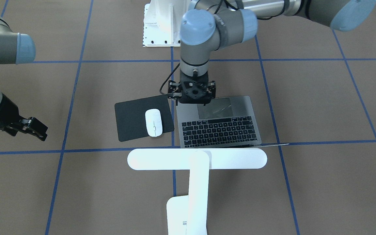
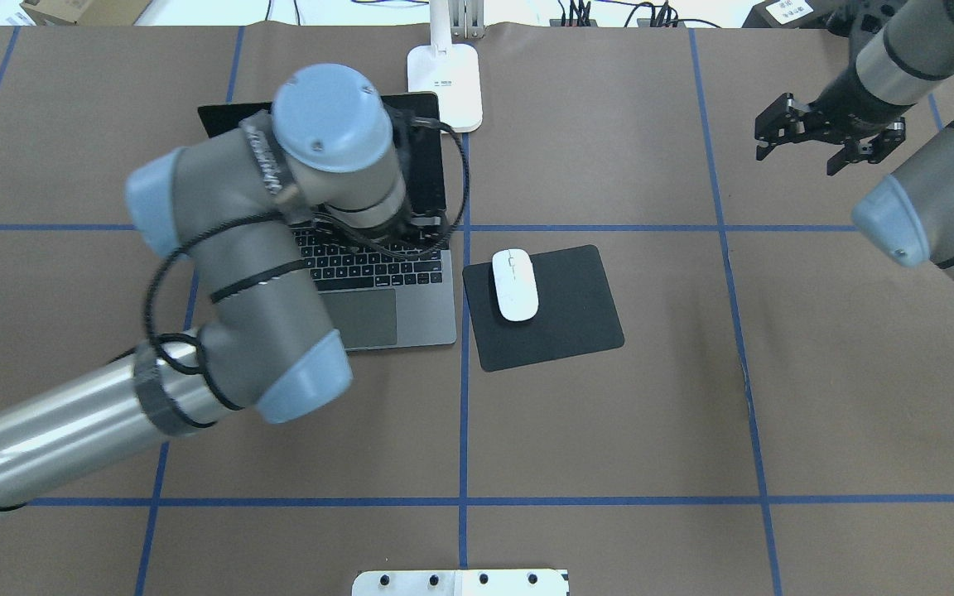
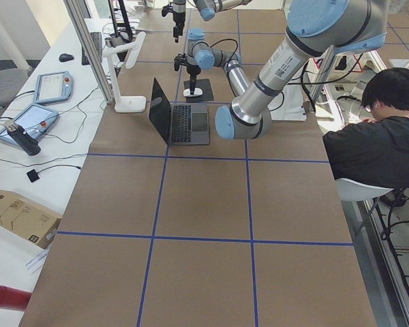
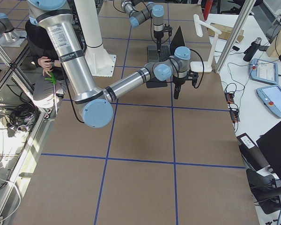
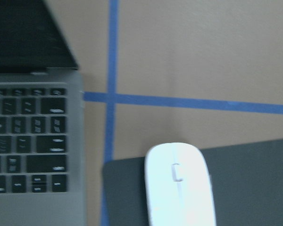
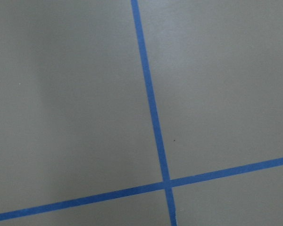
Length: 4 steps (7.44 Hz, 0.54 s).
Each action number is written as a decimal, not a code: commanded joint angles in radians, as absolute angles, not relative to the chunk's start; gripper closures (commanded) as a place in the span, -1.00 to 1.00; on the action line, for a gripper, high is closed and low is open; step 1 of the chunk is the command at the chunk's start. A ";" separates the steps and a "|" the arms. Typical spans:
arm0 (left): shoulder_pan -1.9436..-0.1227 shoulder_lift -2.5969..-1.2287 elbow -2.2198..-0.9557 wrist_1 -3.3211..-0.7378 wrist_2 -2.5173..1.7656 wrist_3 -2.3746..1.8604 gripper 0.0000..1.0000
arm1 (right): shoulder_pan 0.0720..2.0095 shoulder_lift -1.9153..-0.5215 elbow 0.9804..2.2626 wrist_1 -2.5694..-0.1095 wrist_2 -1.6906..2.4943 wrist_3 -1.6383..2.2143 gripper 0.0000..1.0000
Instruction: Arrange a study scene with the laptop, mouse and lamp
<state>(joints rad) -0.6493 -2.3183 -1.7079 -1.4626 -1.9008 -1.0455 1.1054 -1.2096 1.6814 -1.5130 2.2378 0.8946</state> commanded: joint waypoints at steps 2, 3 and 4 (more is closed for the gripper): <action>-1.010 -1.954 -1.862 -1.450 -2.138 -0.561 -0.98 | 1.338 -1.411 1.683 -1.511 2.393 0.554 -0.99; -1.104 -1.863 -1.855 -1.453 -2.152 -0.540 -0.99 | 1.395 -1.487 1.680 -1.514 2.393 0.425 -0.99; -1.238 -1.811 -1.814 -1.471 -2.219 -0.396 -0.99 | 1.445 -1.550 1.680 -1.514 2.393 0.334 -0.99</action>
<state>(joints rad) -1.0788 -1.9033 -1.8452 -1.4550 -2.1483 -0.5445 1.3718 -1.4606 1.6811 -1.5124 2.3879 0.4736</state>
